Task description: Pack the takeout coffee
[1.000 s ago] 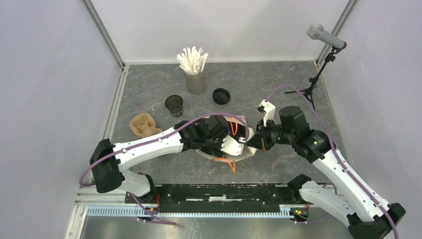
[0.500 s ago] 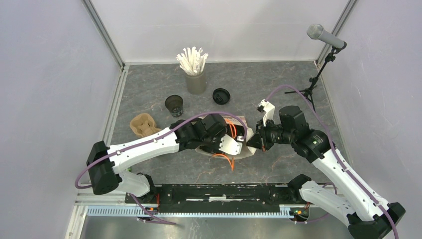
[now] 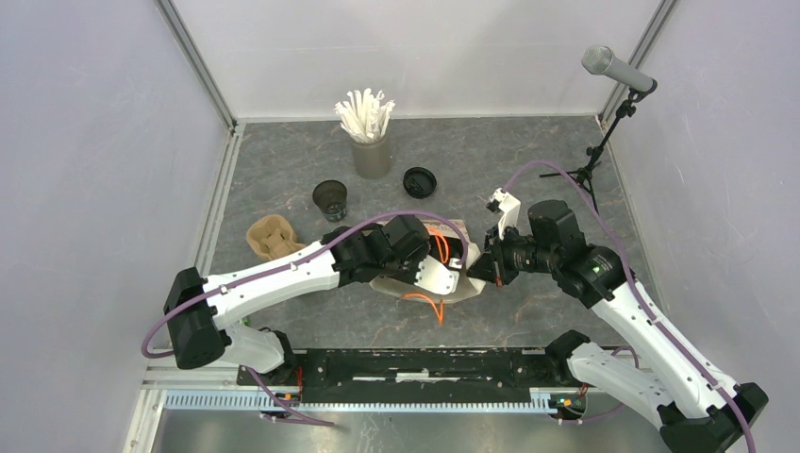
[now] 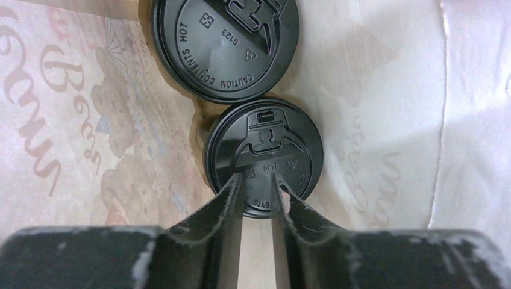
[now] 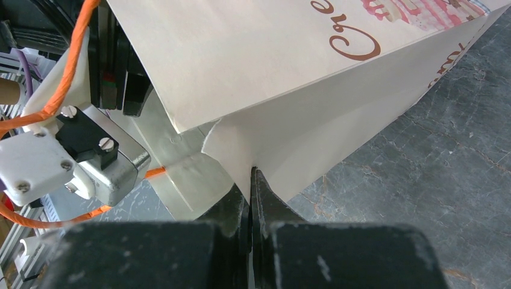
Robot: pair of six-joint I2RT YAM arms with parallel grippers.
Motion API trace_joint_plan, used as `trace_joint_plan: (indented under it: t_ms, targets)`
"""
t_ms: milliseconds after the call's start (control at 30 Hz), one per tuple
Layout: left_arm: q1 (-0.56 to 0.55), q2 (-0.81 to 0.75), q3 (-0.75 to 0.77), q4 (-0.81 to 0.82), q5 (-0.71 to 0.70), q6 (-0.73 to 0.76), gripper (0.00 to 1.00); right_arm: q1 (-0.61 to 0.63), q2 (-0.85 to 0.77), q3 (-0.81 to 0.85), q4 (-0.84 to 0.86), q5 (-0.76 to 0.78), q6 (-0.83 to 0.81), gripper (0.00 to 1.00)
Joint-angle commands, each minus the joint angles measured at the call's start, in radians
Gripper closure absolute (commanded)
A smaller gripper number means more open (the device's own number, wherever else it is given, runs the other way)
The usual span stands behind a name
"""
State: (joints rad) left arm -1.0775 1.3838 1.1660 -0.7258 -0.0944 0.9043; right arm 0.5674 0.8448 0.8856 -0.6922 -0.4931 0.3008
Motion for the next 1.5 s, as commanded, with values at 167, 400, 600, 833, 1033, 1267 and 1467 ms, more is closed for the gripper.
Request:
trace_joint_plan:
  t_ms: [167,400,600,833,1033,1267,1467]
  targets:
    - [0.002,0.016,0.038,-0.012,0.057,-0.024,0.78,0.0,-0.013,0.013,0.026,-0.002,0.0,1.0]
    - [0.006,0.027,0.024,0.01,0.031,-0.001,0.79,0.0,-0.019,0.01,0.023,-0.002,0.004,1.0]
    - [0.036,0.039,0.017,0.04,0.006,0.011,0.81,0.0,-0.019,0.007,0.022,-0.002,0.003,1.0]
    - [0.061,0.047,-0.006,0.043,-0.01,0.035,0.82,0.0,-0.015,0.006,0.024,-0.001,0.005,1.0]
    - [0.071,0.063,-0.015,0.063,-0.006,0.036,0.83,0.001,-0.003,0.013,0.023,-0.001,0.002,1.0]
    - [0.08,0.064,-0.043,0.075,-0.018,0.049,0.85,0.0,0.006,0.019,0.02,-0.003,-0.001,1.0]
    - [0.091,0.053,-0.067,0.087,-0.026,0.05,0.85,0.0,0.011,0.018,0.02,-0.004,-0.003,1.0]
